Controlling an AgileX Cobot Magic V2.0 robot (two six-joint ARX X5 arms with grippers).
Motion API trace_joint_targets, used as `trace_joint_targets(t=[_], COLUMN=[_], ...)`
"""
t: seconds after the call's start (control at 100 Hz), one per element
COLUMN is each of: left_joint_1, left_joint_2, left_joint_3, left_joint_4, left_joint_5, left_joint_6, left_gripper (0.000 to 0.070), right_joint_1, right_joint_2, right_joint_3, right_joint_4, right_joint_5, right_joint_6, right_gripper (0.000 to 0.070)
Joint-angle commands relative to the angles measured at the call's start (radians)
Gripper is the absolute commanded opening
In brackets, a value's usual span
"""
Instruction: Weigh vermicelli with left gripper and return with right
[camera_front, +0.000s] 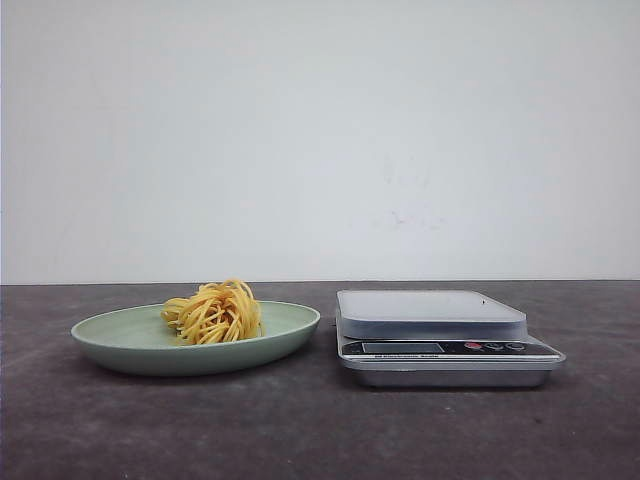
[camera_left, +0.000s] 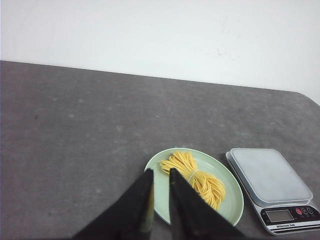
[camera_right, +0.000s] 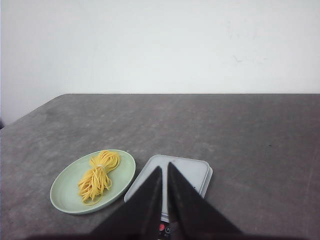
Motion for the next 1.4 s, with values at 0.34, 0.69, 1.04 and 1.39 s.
trace_joint_targets(t=[0.34, 0.69, 1.04, 1.39], left_joint_1=[0.263, 0.582, 0.665, 0.665], left_joint_2=[-0.008, -0.171, -0.201, -0.201], left_joint_3=[-0.022, -0.354, -0.674, -0.764], left_joint_4=[0.070, 0.421, 0.657, 0.698], left_joint_5=[0.019, 0.261, 0.338, 0.347], left_joint_6=[0.097, 0.227, 0.223, 0.229], left_gripper=[0.0012, 0.0012, 0.0012, 0.0012], right_joint_1=[0.005, 0.005, 0.005, 0.005], right_joint_2=[0.001, 0.001, 0.000, 0.000], right_joint_3=[0.009, 0.009, 0.009, 0.009], right_joint_4=[0.011, 0.011, 0.011, 0.011], right_joint_5=[0.000, 0.000, 0.000, 0.000], right_joint_6=[0.017, 0.017, 0.017, 0.017], right_gripper=[0.0007, 0.0007, 0.0007, 0.0007])
